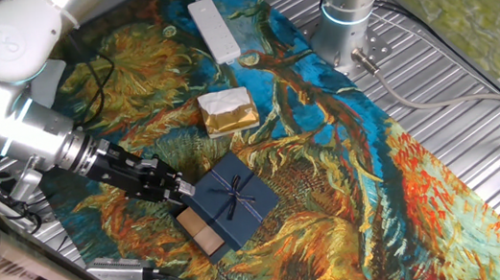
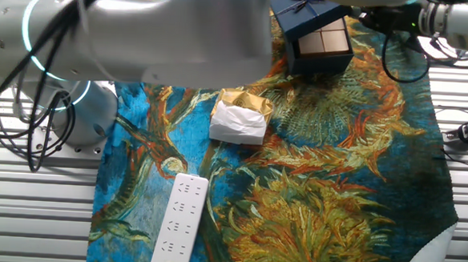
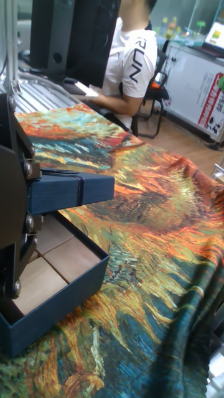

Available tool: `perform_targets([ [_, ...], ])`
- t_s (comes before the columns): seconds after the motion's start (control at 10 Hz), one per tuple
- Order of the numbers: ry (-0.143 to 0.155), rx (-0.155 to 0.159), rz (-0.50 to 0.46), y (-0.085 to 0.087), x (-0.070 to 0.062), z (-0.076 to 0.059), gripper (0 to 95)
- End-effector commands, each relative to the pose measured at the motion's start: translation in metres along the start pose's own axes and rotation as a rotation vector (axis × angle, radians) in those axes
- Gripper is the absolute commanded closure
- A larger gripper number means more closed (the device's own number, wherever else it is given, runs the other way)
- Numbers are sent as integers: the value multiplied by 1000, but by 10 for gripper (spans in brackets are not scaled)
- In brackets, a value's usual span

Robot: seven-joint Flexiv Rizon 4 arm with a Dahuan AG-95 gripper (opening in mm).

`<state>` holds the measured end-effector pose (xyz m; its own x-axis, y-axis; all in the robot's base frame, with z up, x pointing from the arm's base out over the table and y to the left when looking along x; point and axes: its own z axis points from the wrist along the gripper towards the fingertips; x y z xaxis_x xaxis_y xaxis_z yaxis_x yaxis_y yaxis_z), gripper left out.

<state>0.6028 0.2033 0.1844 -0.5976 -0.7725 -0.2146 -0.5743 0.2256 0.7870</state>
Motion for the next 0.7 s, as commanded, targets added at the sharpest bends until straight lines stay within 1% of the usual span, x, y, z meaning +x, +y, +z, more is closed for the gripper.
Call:
perform_targets([
  [0.1, -17, 2, 6, 2, 3, 4, 950],
  [0.4, -25, -7, 7, 2, 3, 4, 950],
  [0.5, -36, -18, 15, 2, 3, 4, 950],
  [0.7, -45, -28, 16, 2, 3, 4, 950],
])
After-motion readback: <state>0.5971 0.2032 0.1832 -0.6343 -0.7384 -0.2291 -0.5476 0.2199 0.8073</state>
